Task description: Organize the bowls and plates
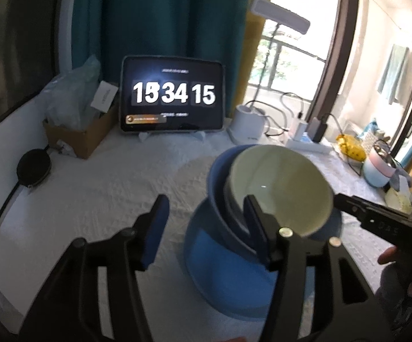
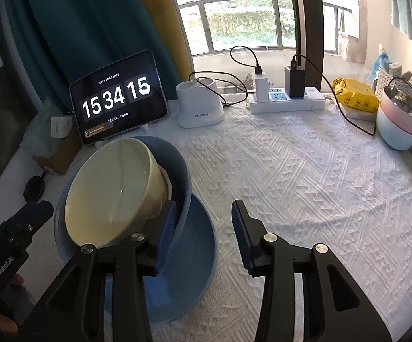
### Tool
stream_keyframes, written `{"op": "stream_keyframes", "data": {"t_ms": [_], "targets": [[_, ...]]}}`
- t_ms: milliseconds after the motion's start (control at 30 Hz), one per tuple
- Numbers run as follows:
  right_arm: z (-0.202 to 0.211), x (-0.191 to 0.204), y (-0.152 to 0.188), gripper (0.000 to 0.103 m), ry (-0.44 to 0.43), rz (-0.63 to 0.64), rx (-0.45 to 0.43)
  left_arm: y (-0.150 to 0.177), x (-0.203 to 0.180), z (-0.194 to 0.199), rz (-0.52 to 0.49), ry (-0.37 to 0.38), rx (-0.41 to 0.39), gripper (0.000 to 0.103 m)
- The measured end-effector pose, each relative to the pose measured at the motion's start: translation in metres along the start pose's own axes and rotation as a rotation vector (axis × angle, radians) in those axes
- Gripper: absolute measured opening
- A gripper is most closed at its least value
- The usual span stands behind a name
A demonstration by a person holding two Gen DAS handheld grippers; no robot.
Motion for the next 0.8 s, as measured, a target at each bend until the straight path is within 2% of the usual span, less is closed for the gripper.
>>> {"op": "stream_keyframes", "data": {"t_ms": [233, 333, 700, 800], "targets": [[0.02, -0.006, 0.008, 0.043, 0.017, 0.018, -0.032, 0.002, -0.018, 0.022, -0.021, 0.038, -0.036, 0.057], [0.032, -0.011, 0.012, 0.043, 0.026, 0.021, -0.051, 0.006, -0.027, 0.03, -0.03, 0.051, -0.044, 0.067], [0.074, -0.04, 0.023, 0.045, 0.051, 0.019, -0.114, 0.017, -0.062, 0.066, -0.082, 0.111, -0.126, 0.092], [0.088, -0.048, 0.026, 0.052, 0.064, 0.019, -0.14, 0.017, -0.07, 0.074, -0.093, 0.118, -0.142, 0.097]]}}
Point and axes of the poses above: each gripper's, at about its wrist camera, not at the fingertips, and z roughly against the way its jaws point, x to its left, y to its underside, the point moved 2 cm from there along -z, roughly the way its jaws point, and after that the axes turned 15 degrees about -z, right-handed, at the moved point
